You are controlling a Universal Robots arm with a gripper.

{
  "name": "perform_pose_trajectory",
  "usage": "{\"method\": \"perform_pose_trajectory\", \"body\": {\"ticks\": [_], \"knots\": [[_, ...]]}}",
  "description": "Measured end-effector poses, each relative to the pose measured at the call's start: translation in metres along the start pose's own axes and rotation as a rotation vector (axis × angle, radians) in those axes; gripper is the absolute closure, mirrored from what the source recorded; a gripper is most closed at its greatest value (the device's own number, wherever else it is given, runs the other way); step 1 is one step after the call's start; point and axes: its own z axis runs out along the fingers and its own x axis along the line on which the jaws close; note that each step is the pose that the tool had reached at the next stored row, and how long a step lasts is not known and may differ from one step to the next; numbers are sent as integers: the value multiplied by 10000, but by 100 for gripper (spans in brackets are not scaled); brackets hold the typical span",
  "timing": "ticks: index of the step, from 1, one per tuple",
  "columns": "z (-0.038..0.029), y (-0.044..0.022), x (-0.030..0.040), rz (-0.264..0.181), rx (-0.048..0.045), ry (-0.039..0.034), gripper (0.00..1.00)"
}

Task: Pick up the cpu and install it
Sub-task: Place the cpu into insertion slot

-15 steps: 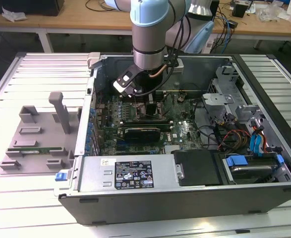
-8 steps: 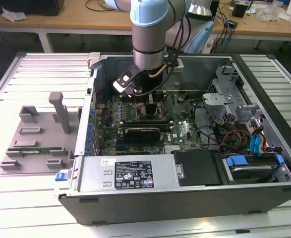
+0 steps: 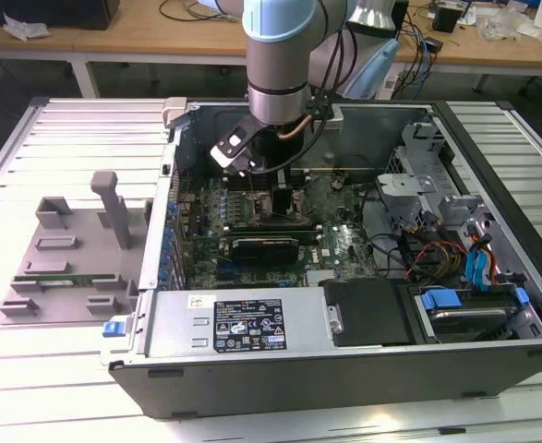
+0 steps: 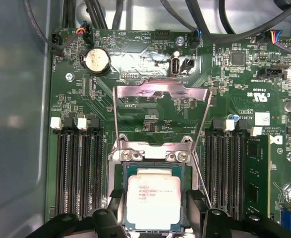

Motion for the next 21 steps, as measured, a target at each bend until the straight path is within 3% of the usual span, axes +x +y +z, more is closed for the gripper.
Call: {"method": "perform_pose_trajectory", "body": {"ticks": [5,7,12,17,21], "knots": [[-24,1,-1,0,0,0,39],[-26,1,-1,0,0,1,59],[-29,2,-1,0,-1,1,89],[-32,10,-1,-2,2,-1,89],[4,14,-1,-1,53,-1,89]]}}
